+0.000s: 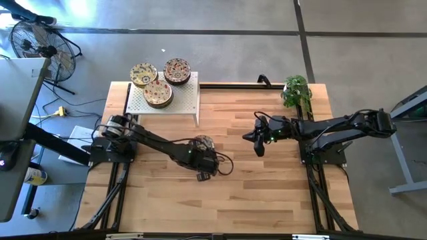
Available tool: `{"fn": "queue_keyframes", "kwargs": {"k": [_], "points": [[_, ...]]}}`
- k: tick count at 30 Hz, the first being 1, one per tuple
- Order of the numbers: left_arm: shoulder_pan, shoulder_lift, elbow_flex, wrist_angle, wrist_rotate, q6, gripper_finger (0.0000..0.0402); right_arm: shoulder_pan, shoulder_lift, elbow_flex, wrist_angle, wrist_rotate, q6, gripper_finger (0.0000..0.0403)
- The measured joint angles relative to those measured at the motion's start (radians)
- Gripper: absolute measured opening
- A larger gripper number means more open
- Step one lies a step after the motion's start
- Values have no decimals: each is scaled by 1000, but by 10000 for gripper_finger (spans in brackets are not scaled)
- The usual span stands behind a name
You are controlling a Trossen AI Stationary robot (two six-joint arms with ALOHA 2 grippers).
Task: Pick & Place Mini bowls
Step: Stack the yellow patterned bowl on the stacked yellow patterned bowls on the shelf
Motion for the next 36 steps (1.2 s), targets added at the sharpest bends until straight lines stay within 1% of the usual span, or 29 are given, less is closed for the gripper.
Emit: {"fn": "queue_keyframes", "kwargs": {"k": [4,6,9,14,19,24,27,30,33,36], "points": [[2,-11,31,-48,32,-12,18,0,0,0,0,0,0,2],[0,-15,82,-78,84,-17,11,0,0,0,0,1,0,2],[-2,-15,178,-125,99,4,7,0,0,0,2,2,0,1],[1,-17,348,-286,26,101,5,0,0,1,4,5,0,1],[0,-17,457,-413,-33,168,5,0,0,1,5,1,0,2],[1,-17,571,-551,-90,194,5,0,0,1,6,1,-3,1],[3,-17,649,-595,-140,210,5,0,0,1,6,1,-15,2],[18,-17,759,-642,-179,228,5,0,0,1,6,1,-15,1],[44,-17,887,-643,-229,266,5,0,0,1,6,4,-16,2],[89,-17,990,-639,-240,309,5,0,0,1,6,5,-16,1]]}}
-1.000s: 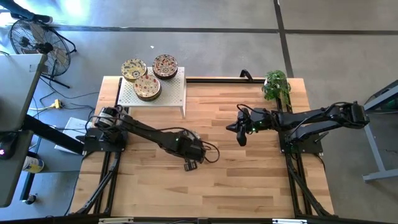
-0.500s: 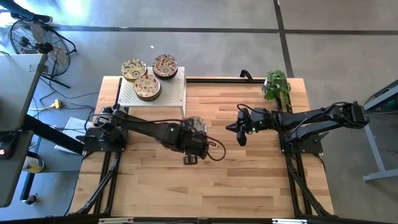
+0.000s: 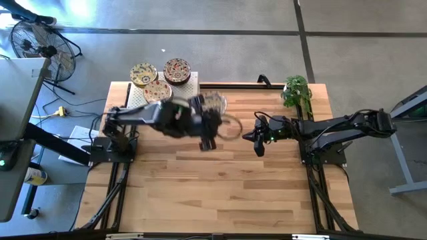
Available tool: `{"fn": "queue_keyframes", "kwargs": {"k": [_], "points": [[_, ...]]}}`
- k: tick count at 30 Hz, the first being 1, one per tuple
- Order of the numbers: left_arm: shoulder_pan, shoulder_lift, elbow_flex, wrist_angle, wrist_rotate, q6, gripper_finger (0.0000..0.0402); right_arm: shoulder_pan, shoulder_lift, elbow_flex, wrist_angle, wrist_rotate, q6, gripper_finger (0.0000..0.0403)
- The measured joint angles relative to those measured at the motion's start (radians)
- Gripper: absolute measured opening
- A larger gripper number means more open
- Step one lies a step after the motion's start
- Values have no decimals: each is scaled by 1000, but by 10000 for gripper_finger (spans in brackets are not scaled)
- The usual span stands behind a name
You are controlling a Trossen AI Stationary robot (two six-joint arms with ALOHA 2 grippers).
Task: Pick & Place Mini bowls
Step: Stack the yellow patterned bowl on the stacked yellow patterned bowls on the shelf
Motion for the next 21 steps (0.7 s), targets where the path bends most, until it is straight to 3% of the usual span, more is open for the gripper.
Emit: {"fn": "queue_keyframes", "kwargs": {"k": [3,15,21], "points": [[62,-25,-9,60,9,6,5,0,0,0,0,0,2,1],[314,-152,0,-201,-61,-112,5,0,1,1,2,29,27,1],[474,-221,2,-181,-57,-84,5,0,1,1,2,80,38,1]]}}
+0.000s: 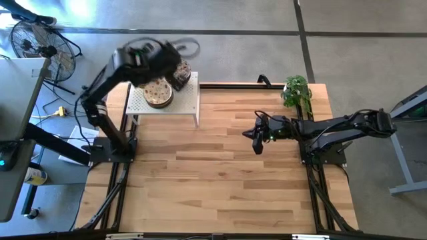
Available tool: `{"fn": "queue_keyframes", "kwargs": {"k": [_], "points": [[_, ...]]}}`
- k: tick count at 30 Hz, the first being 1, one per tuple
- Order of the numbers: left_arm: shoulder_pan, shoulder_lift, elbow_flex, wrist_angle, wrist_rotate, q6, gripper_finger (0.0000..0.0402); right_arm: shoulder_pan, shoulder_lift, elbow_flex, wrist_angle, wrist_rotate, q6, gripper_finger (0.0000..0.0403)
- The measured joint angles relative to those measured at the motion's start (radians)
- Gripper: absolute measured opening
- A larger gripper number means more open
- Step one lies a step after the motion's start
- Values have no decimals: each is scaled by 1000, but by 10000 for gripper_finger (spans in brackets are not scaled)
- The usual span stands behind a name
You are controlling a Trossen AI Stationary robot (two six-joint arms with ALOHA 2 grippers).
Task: Pick & Place Mini bowls
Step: Stack the yellow patterned bowl on the stacked yellow patterned bowls on the shelf
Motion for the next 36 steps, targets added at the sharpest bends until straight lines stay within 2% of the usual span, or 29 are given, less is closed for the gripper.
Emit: {"fn": "queue_keyframes", "kwargs": {"k": [2,8,14,18,21,25,36], "points": [[62,-7,1,15,-4,9,5,0,0,0,0,21,14,1],[208,-50,-39,12,73,17,5,-1,2,0,2,69,15,1],[305,-179,-287,10,104,-1,4,-1,2,0,3,103,15,2],[389,-277,-483,80,181,-17,4,-1,2,0,3,117,15,1],[469,-314,-570,128,244,-16,4,-1,2,0,3,119,7,2],[548,-316,-608,128,302,41,4,-1,2,0,3,119,14,1],[605,-268,-706,146,315,77,4,-1,2,-2,3,127,26,2]]}}
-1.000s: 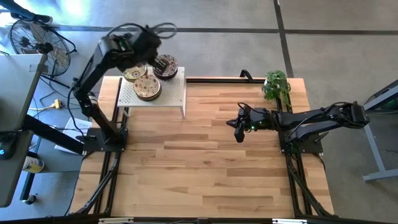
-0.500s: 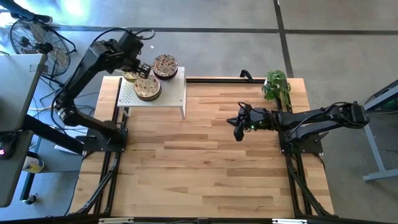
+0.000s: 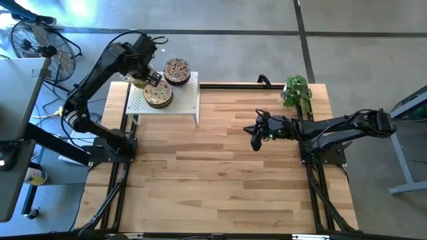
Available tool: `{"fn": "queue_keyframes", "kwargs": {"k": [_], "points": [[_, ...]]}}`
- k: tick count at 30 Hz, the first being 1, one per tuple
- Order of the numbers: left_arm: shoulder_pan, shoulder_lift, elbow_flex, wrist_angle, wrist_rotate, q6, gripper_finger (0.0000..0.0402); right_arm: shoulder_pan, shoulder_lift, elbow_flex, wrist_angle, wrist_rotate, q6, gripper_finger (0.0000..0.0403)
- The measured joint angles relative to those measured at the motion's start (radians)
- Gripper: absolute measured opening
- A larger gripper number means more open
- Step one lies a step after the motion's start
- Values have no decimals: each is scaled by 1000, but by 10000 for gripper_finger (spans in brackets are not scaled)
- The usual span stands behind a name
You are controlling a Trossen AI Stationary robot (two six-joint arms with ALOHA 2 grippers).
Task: Pick & Place Mini bowls
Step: Stack the yellow patterned bowl on the stacked yellow patterned bowls on the shelf
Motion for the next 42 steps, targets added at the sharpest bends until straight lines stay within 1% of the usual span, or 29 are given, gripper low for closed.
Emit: {"fn": "queue_keyframes", "kwargs": {"k": [5,14,19,30,33,36,42], "points": [[6,0,-28,20,23,2,4,0,0,0,0,5,7,1],[4,0,-28,50,41,1,4,0,0,0,0,7,8,2],[4,0,-28,94,89,0,4,0,0,0,0,7,8,1],[4,0,-28,104,92,0,7,0,0,0,0,11,8,1],[4,0,-28,106,93,-22,19,0,0,0,0,11,8,1],[4,0,-28,111,89,-49,39,0,0,0,0,11,8,2],[4,-1,-28,110,88,-57,80,0,0,0,0,10,8,2]]}}
